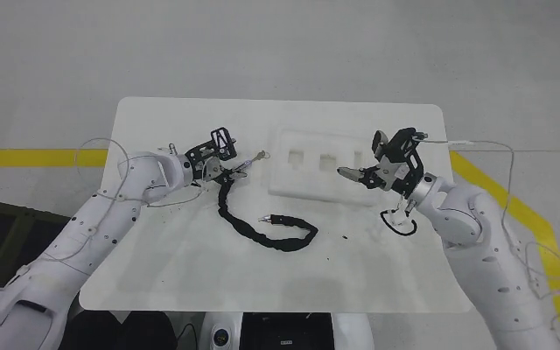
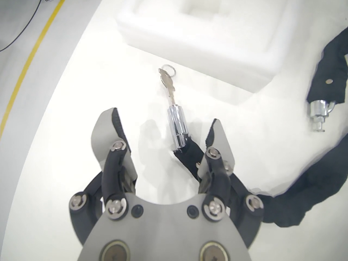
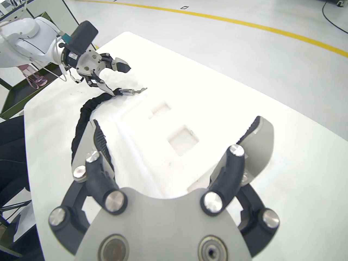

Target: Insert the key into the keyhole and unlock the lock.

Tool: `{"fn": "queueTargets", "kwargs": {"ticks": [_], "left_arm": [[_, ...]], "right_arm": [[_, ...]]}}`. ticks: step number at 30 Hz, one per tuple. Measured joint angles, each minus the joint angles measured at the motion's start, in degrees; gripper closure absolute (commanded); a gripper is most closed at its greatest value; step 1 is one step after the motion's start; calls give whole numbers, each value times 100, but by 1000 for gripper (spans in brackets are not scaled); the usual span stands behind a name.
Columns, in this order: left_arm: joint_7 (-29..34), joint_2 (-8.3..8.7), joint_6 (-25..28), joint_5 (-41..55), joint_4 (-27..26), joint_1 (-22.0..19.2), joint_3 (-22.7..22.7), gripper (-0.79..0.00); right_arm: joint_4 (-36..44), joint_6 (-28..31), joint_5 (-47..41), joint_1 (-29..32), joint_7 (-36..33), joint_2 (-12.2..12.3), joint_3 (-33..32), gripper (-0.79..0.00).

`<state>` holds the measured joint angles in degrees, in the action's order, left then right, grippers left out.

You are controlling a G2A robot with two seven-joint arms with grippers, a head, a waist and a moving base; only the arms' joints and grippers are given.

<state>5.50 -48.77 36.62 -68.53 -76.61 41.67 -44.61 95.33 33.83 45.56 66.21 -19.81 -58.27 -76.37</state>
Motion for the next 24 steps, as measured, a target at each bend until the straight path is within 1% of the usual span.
{"fn": "queueTargets", "kwargs": {"ticks": [4, 7, 11, 17, 20, 24], "left_arm": [[-434, -63, -112, 257, 230, -118, -167, -785], [-939, -111, -459, 584, 433, -183, -378, -785], [-1410, -149, -889, 544, 591, -265, -613, -785], [-1668, -176, -1135, 454, 765, -382, -878, -785], [-1819, -188, -1254, 405, 803, -412, -1001, -785], [-1753, -190, -1247, 287, 869, -456, -1122, -785]], "right_arm": [[-199, 26, 348, -196, 166, 12, -112, -785], [-282, -48, 716, -319, 405, 24, -227, -785], [-349, -118, 1169, -414, 698, 44, -381, -785], [-380, -265, 1420, -490, 910, 65, -584, -785], [-387, -251, 1519, -564, 871, 75, -634, -785], [-364, -190, 1554, -667, 791, 90, -702, -785]]}}
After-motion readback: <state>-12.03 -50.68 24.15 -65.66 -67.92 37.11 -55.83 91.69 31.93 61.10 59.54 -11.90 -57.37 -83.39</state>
